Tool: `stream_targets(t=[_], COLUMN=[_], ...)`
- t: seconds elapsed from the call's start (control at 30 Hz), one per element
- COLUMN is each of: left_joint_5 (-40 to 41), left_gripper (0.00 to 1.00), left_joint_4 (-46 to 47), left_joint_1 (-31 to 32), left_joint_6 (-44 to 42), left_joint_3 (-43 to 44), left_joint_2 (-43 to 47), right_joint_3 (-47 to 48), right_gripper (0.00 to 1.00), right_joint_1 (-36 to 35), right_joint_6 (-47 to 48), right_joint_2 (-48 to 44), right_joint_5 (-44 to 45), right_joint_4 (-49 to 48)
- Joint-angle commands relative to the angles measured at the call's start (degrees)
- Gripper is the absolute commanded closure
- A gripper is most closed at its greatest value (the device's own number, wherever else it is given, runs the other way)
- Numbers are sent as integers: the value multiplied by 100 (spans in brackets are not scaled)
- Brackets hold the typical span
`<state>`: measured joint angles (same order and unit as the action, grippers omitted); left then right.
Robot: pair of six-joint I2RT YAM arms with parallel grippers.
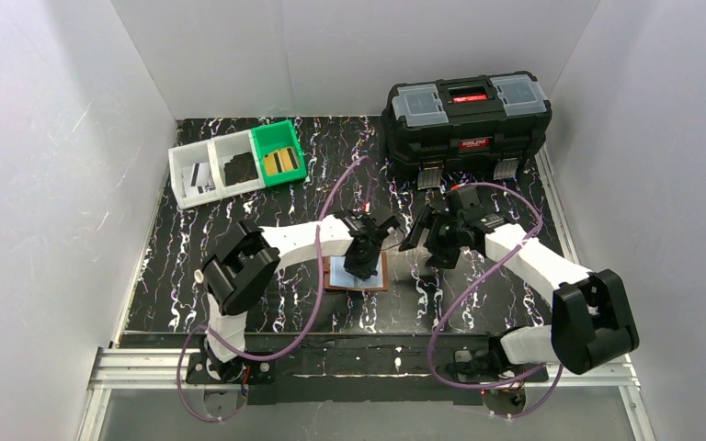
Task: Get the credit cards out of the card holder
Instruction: Close the card holder at the center of the board.
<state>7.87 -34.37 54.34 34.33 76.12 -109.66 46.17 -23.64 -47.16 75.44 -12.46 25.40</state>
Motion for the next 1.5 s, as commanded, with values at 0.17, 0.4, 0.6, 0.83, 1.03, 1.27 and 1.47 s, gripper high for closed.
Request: stream_targets(t=[0.17,0.4,0.6,0.83,1.03,1.27,1.47], left_joint_5=[-1652,-2641,-3316,-3887,-4140,-4263,-4346], left_gripper=[100,100,100,100,100,100,100], left_joint_4=[1219,1986,2537,3026,3235,3305,3400], left_joint_1=[-847,-1313,-1551,-1804,-1902,-1910,-1919], left_joint_6=[421,632,829,1001,1033,1016,1071], left_joint_3=[-1263,-1792,-2133,-2424,-2561,-2582,-2616], left_joint_2=[759,1027,1238,1423,1428,1330,1326], right_joint_3=[75,296,474,527,599,646,575], right_gripper=[19,28,34,39,38,34,39], right_joint_1=[-176,-480,-663,-761,-832,-922,-950], right_joint_6=[-43,-75,-50,-55,-54,-125,-213], right_joint_2=[635,1139,1416,1640,1851,2087,2127], right_joint_5=[-1004,-1404,-1525,-1579,-1612,-1708,-1690], right_joint_4=[-781,-1031,-1060,-1116,-1194,-1353,-1465])
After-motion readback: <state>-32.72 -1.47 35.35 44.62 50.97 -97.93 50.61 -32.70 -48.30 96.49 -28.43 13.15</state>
